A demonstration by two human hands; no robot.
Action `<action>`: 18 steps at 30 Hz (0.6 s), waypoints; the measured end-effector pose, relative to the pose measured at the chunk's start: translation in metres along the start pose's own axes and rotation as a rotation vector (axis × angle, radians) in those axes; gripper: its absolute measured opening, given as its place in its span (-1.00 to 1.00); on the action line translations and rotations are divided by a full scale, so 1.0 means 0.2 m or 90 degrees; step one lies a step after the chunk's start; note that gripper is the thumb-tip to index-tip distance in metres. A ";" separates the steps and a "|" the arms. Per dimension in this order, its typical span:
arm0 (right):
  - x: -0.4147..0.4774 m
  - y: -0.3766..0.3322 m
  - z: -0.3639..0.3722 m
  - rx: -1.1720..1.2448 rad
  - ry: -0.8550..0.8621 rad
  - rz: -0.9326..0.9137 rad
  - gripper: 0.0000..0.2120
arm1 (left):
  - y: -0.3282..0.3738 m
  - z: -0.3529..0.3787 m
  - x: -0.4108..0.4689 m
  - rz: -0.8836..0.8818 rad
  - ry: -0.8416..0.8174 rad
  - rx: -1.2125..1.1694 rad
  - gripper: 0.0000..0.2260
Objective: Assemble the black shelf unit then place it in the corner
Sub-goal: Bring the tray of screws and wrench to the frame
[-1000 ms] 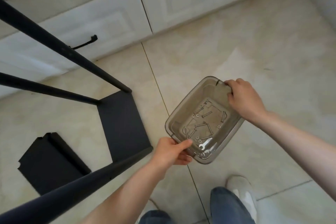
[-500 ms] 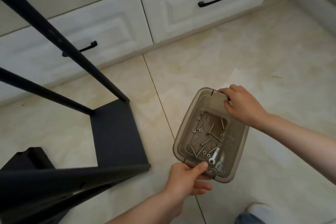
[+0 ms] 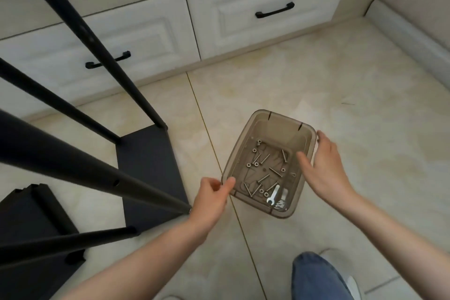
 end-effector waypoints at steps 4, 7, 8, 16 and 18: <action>-0.14 0.06 0.16 0.131 -0.075 0.052 -0.34 | 0.16 -0.02 0.06 0.140 0.044 0.146 -0.63; -0.15 0.06 0.22 0.190 -0.070 0.078 -0.38 | 0.22 0.03 0.09 0.180 0.044 0.205 -0.56; -0.14 0.06 0.23 0.204 -0.073 0.090 -0.36 | 0.22 0.05 0.10 0.180 0.034 0.197 -0.55; 0.00 0.07 0.23 0.210 -0.076 0.138 -0.35 | 0.21 0.12 0.23 0.128 0.042 0.129 -0.68; 0.04 0.07 0.22 0.208 -0.077 0.146 -0.34 | 0.23 0.13 0.24 0.133 0.035 0.118 -0.65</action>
Point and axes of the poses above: each hand's wrist, its own x-axis towards the middle knuckle, its own z-axis out of the palm, y = z × x, the point moved 5 cm from there along x, towards the middle knuckle, and after that the axes turned 7 degrees about -y, right-handed, at the moved point
